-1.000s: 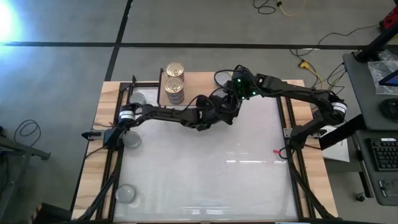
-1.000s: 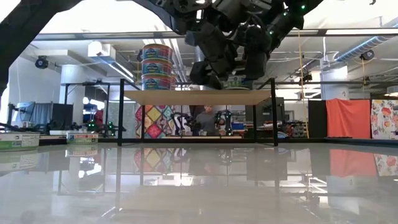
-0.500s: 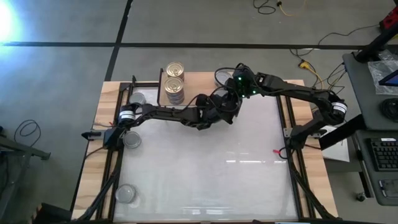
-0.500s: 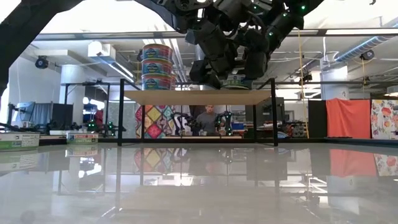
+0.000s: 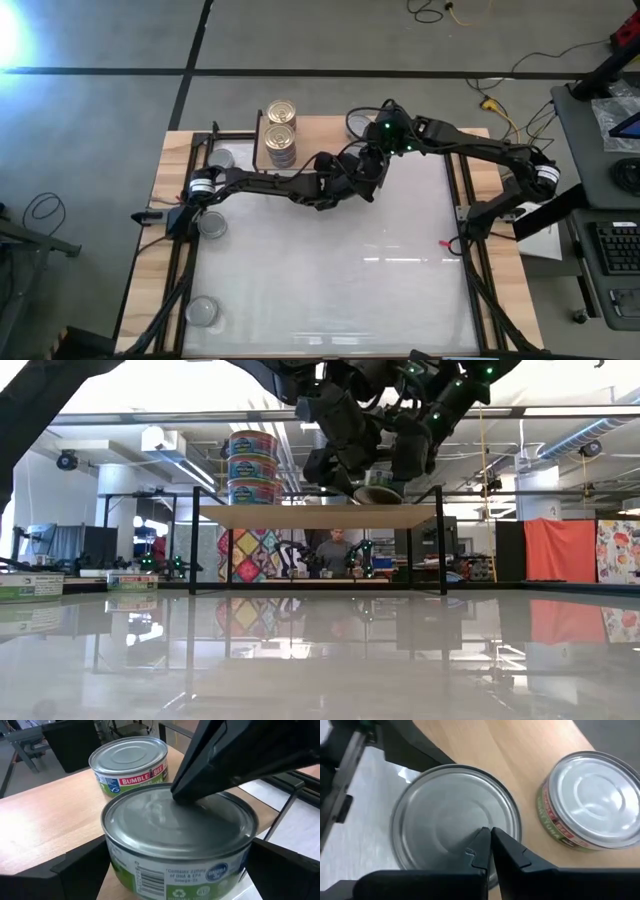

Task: Stack canned seafood by type on shelf
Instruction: Put the green tuna can on the shelf

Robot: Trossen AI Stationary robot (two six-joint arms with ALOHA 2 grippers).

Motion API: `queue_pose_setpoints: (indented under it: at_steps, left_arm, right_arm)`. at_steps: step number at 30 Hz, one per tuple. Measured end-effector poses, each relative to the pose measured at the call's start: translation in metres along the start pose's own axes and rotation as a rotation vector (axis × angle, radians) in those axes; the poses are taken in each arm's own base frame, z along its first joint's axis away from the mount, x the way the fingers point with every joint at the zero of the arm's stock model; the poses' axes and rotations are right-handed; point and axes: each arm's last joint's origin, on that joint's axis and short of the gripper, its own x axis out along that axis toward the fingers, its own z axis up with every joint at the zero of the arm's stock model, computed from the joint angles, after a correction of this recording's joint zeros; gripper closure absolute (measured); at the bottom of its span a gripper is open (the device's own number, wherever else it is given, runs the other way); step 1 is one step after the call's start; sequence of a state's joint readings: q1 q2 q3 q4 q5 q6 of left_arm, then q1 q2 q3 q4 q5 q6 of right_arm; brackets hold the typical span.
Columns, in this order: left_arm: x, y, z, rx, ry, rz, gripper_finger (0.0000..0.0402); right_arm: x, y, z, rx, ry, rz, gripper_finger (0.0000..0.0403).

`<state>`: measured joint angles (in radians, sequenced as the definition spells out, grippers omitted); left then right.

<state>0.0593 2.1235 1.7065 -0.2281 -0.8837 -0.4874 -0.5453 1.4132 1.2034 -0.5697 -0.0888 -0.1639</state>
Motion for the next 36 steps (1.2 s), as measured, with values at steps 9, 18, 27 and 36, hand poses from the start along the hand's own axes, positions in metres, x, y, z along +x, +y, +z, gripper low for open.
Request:
queue_pose_setpoints:
  at_steps: [9, 18, 27, 36]
  left_arm:
    - [0.0, 0.0, 0.0, 0.004, 0.007, -0.005, 0.0002]
    - [0.012, 0.009, 0.004, -0.027, 0.068, -0.076, 0.0001]
    - [0.017, 0.014, 0.006, -0.033, 0.059, -0.043, 0.0001]
    - [0.017, 0.015, 0.004, -0.02, 0.076, -0.035, 0.0012]
  right_arm:
    - [-0.001, -0.001, 0.0, -0.001, 0.001, -0.007, 0.039]
    - [-0.022, 0.004, 0.013, -0.025, -0.098, 0.141, 0.039]
    - [-0.007, 0.004, 0.011, -0.037, -0.073, 0.214, 0.039]
    - [0.001, 0.004, 0.01, -0.019, -0.053, 0.221, 0.039]
